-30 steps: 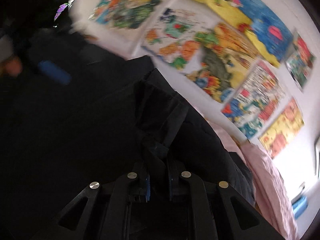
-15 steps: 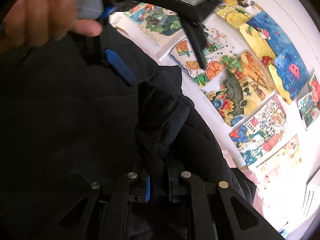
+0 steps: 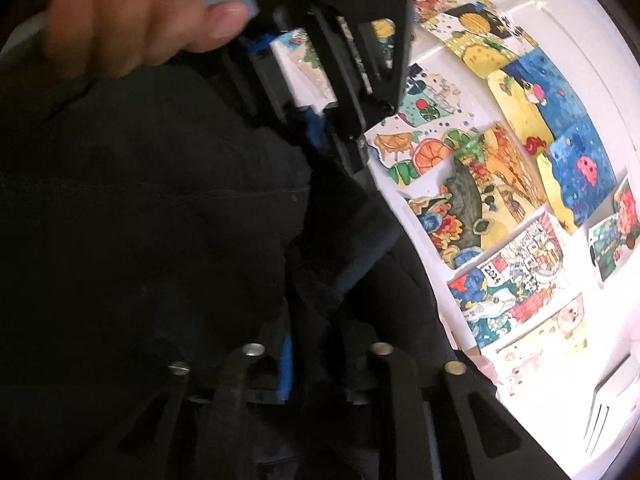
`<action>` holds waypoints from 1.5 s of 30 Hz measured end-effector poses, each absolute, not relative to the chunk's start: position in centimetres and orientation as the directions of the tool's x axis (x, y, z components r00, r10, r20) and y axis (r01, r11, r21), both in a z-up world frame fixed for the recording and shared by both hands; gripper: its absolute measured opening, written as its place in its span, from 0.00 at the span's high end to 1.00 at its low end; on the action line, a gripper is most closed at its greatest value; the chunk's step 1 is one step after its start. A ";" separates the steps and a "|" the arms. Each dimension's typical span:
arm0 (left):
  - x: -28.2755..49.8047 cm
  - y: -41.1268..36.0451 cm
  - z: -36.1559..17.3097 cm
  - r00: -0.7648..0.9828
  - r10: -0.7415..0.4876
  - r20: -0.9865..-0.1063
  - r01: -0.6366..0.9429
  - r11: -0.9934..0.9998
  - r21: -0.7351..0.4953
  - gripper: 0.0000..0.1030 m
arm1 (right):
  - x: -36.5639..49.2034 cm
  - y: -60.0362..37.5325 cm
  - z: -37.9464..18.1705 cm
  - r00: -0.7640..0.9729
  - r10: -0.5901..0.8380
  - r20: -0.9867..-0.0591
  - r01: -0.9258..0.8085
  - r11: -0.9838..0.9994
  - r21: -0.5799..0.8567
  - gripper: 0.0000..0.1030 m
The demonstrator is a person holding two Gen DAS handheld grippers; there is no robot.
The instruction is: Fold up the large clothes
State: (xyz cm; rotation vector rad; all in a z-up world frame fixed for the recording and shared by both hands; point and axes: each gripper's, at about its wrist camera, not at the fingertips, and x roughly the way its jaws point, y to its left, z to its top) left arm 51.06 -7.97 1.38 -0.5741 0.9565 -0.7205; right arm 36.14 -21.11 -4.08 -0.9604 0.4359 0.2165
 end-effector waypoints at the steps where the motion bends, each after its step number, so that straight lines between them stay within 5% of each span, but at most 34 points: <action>1: 51.3 -7.7 1.5 0.388 -0.755 -0.529 0.287 0.645 -0.709 0.97 | 36.0 -21.3 -4.0 0.890 -0.008 -0.455 -0.371 0.565 -0.737 0.67; 6: 52.6 -5.3 2.0 0.422 -0.689 -0.589 0.286 0.718 -0.635 0.97 | 35.0 -22.1 -2.8 0.892 0.030 -0.452 -0.376 0.603 -0.703 0.41; 13: 53.6 -0.9 2.7 0.515 -0.509 -0.690 0.256 0.859 -0.443 0.97 | 36.5 -23.8 -1.3 0.877 0.021 -0.481 -0.346 0.721 -0.601 0.33; 15: 53.6 0.5 2.9 0.548 -0.424 -0.721 0.248 0.906 -0.344 0.97 | 37.4 -24.6 -0.5 0.867 0.028 -0.497 -0.334 0.773 -0.539 0.23; 21: 52.8 4.1 2.2 0.608 -0.199 -0.769 0.197 0.976 -0.097 0.97 | 41.8 -26.5 1.9 0.834 0.030 -0.551 -0.262 0.901 -0.347 0.21; 24: 53.3 5.0 1.2 0.587 -0.163 -0.793 0.178 0.982 -0.071 0.97 | 45.3 -27.6 1.6 0.788 -0.013 -0.615 -0.184 0.949 -0.256 0.21; 31: 53.5 3.8 -1.7 0.570 -0.040 -0.820 0.187 0.979 0.082 0.96 | 49.6 -27.6 -3.0 0.671 -0.123 -0.731 -0.126 0.953 -0.276 0.21; 40: 52.2 5.8 -1.4 0.572 -0.107 -0.813 0.141 0.990 -0.032 0.76 | 49.6 -28.4 -4.3 0.635 -0.089 -0.768 -0.142 0.963 -0.229 0.20; 45: 46.8 7.2 1.6 0.666 -0.110 -0.738 0.117 0.992 -0.042 0.39 | 47.8 -28.0 -2.5 0.662 -0.005 -0.749 -0.184 0.968 -0.169 0.06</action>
